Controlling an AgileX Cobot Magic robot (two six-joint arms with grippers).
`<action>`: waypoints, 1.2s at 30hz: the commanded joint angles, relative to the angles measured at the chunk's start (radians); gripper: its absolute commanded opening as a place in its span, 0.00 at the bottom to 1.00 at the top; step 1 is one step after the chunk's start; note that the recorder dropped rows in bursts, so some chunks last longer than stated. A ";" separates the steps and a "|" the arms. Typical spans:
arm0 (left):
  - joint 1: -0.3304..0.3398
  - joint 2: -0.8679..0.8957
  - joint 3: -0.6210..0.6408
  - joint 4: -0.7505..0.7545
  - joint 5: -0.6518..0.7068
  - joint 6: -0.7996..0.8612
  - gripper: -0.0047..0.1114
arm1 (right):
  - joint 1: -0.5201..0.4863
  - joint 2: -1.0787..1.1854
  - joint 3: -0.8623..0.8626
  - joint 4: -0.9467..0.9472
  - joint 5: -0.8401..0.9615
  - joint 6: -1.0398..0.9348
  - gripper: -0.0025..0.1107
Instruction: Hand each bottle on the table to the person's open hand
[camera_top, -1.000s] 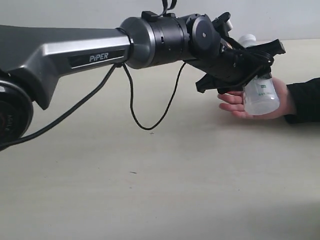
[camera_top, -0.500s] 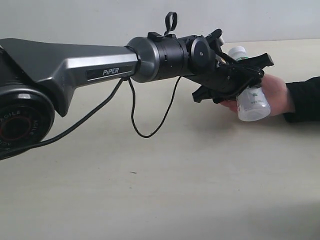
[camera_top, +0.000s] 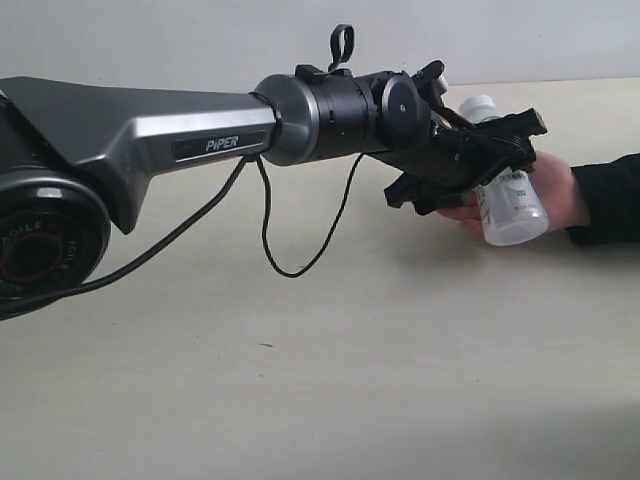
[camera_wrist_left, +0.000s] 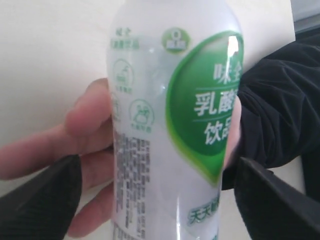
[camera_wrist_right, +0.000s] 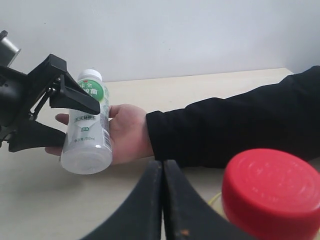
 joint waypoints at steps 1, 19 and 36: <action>0.002 -0.028 0.001 -0.002 0.046 0.025 0.73 | -0.006 -0.005 0.005 0.002 -0.005 -0.005 0.02; -0.002 -0.284 0.003 0.000 0.500 0.461 0.05 | -0.006 -0.005 0.005 0.002 -0.005 -0.005 0.02; -0.100 -0.786 0.660 -0.005 0.241 0.681 0.04 | -0.006 -0.005 0.005 0.002 -0.005 -0.005 0.02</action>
